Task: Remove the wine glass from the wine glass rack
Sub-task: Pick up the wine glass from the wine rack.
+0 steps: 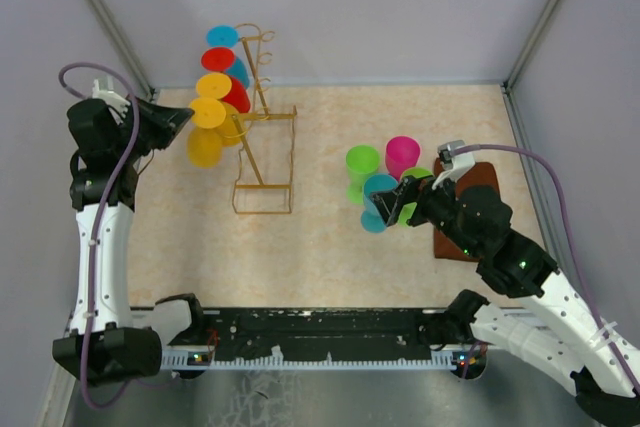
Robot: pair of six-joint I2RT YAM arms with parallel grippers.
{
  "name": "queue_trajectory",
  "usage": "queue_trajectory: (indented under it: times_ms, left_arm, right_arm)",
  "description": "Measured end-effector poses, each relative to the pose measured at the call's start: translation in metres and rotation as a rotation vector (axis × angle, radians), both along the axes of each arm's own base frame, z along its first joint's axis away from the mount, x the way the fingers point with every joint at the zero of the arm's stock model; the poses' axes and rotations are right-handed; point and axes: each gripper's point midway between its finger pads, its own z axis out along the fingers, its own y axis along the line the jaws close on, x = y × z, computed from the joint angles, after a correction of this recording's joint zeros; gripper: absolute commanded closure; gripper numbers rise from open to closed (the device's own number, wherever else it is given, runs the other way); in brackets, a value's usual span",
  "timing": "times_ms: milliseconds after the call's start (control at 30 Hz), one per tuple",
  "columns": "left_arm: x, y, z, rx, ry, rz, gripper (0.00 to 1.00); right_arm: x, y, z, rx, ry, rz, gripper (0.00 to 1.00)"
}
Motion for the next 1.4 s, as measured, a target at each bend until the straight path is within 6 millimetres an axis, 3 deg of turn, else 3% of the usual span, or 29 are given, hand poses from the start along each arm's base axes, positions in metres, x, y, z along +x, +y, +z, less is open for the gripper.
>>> queue_trajectory:
  times_ms: [767, 1100, 1267, 1400]
  left_arm:
    - [-0.007, 0.016, 0.017, 0.038, -0.057, 0.104, 1.00]
    - [-0.028, 0.042, 0.036, 0.185, -0.094, 0.240, 1.00]
    - [-0.050, 0.056, 0.023, 0.271, -0.055, 0.309, 1.00]
    - [-0.068, 0.062, -0.006, 0.316, 0.021, 0.343, 1.00]
  right_arm:
    - [0.001, -0.001, 0.000, -0.001, -0.001, -0.006, 0.01]
    - [0.000, 0.000, 0.000, 0.000, 0.000, -0.002, 0.01]
    - [-0.001, 0.001, 0.000, 0.006, 0.006, 0.004, 0.01]
    - [-0.003, 0.000, 0.000, 0.015, 0.010, 0.007, 0.01]
